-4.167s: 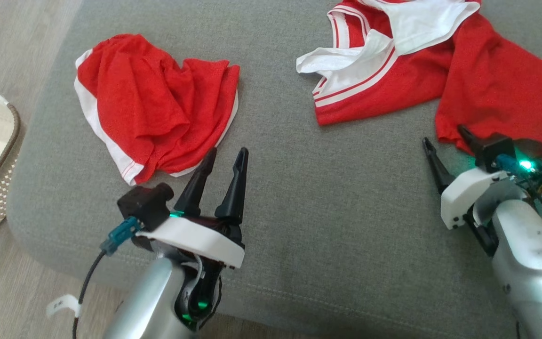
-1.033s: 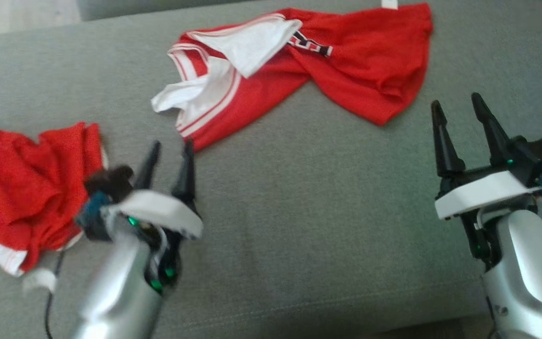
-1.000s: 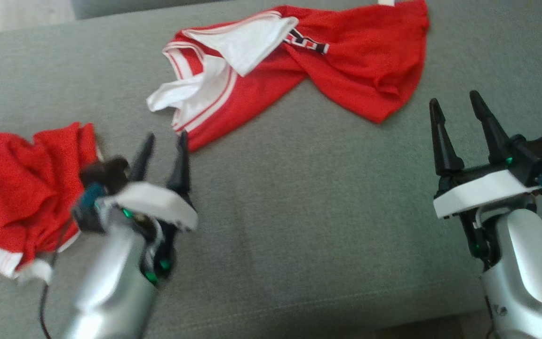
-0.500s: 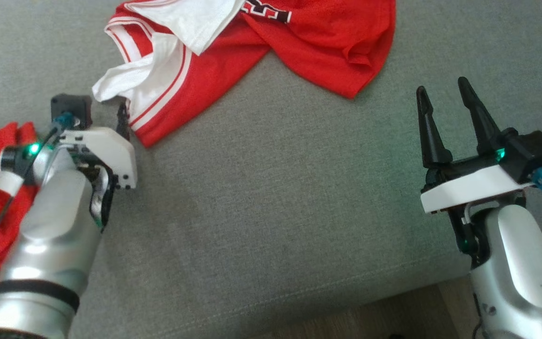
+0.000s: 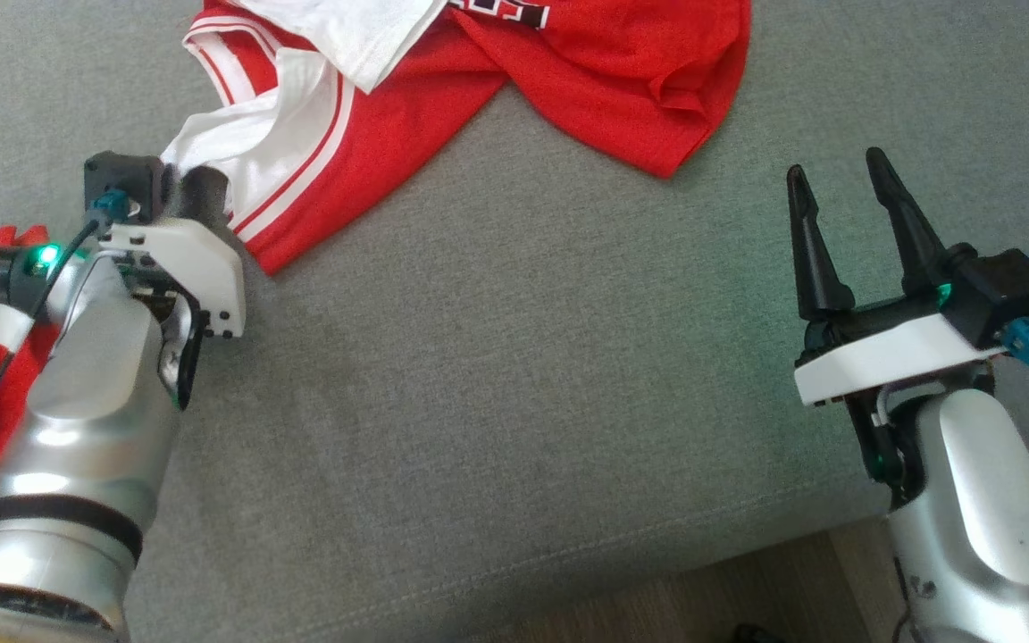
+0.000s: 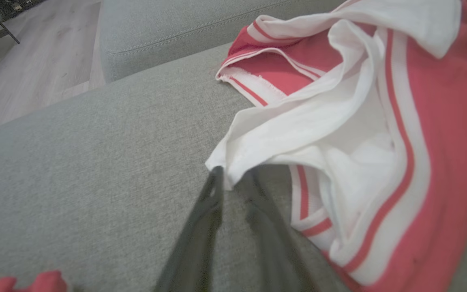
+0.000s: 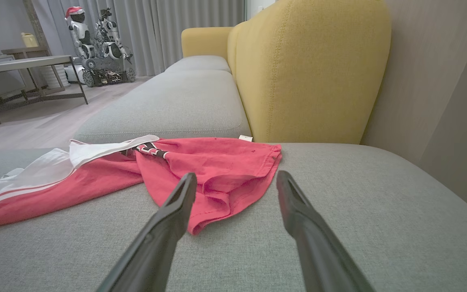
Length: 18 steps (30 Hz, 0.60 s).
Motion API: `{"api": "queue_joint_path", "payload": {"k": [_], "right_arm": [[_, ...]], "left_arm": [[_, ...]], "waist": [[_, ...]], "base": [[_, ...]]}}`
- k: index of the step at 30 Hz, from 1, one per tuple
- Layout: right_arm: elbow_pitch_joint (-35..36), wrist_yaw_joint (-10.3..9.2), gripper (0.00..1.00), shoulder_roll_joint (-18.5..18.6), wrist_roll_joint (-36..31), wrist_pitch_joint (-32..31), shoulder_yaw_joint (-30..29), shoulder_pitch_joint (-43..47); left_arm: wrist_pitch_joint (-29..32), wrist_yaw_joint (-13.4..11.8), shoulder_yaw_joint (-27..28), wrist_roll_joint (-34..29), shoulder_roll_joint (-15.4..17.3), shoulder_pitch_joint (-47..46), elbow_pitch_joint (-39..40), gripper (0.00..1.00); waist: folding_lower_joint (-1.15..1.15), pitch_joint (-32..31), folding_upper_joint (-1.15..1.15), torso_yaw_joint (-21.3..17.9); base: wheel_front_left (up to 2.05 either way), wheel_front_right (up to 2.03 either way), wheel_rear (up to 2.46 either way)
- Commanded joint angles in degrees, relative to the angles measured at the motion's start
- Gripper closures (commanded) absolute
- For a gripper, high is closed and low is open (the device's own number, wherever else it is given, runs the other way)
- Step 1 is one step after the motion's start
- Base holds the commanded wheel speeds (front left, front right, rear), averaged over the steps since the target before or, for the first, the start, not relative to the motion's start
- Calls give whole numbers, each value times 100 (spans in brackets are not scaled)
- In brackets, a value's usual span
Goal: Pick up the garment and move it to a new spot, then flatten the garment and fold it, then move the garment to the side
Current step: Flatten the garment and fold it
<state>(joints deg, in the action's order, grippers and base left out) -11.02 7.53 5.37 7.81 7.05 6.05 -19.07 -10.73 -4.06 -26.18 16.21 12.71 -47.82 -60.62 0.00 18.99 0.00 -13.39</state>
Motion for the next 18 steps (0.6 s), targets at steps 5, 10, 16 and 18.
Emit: {"api": "queue_joint_path", "payload": {"k": [5,10,16,18], "right_arm": [[163,-4,0,-65,-91,14,30,-36],[127,-4,0,-70,-129,-9,-16,-26],[49,-4,0,-68,-156,-35,-60,-16],[19,-4,0,-64,-161,-47,-97,-9]], "left_arm": [[-294,1,154,49,127,-385,23,100],[-403,-15,252,127,108,-397,164,100],[-424,-75,399,135,103,-281,775,100],[-425,-116,475,98,122,-182,1140,100]], "waist": [[0,-8,0,80],[0,-69,0,188],[0,-216,0,332],[0,-284,0,385]], "base": [[0,0,0],[0,0,0],[0,0,0],[0,0,0]]}}
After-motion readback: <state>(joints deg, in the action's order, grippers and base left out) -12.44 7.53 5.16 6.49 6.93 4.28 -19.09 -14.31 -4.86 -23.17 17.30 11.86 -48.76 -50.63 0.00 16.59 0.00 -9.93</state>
